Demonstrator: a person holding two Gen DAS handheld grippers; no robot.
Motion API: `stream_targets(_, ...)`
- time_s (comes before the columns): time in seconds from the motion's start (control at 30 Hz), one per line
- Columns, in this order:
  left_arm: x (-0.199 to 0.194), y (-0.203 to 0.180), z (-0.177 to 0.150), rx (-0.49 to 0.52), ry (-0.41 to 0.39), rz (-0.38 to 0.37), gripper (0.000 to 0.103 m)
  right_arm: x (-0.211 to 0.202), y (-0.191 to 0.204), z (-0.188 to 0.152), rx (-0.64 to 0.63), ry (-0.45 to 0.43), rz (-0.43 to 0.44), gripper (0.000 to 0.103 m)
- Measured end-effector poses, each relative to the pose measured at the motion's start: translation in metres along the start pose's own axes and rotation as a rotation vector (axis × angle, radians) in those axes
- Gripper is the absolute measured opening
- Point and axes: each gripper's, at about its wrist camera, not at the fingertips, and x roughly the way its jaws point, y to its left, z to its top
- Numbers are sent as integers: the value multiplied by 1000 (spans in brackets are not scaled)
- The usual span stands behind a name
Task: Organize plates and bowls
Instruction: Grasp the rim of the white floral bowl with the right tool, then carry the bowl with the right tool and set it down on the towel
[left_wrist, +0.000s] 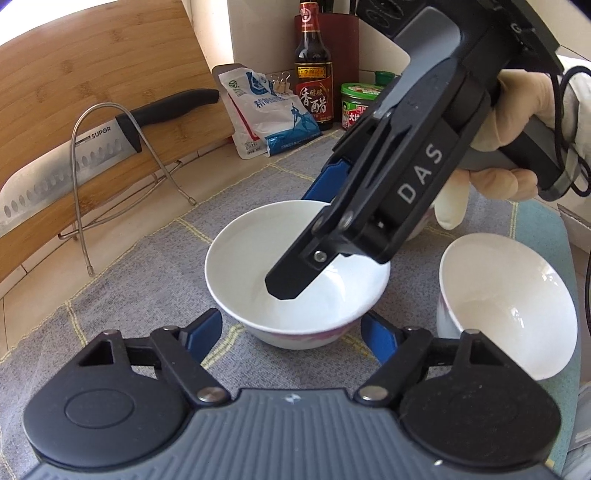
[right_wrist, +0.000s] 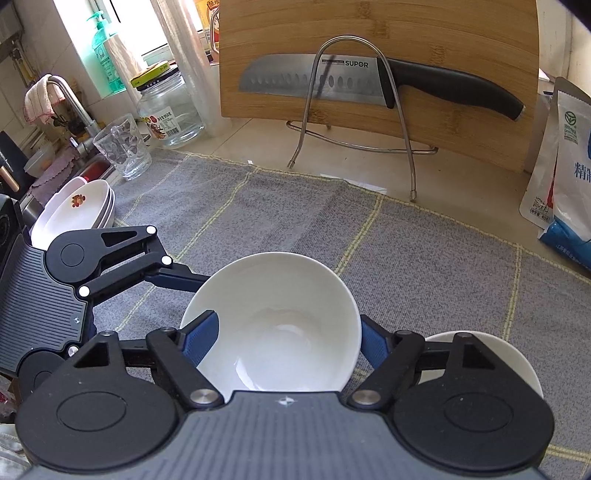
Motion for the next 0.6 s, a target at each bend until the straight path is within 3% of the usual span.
stream_targets(0.6, -23, -6, 1, -44, 5, 38, 78, -10, 20, 9, -42, -26, 31, 84)
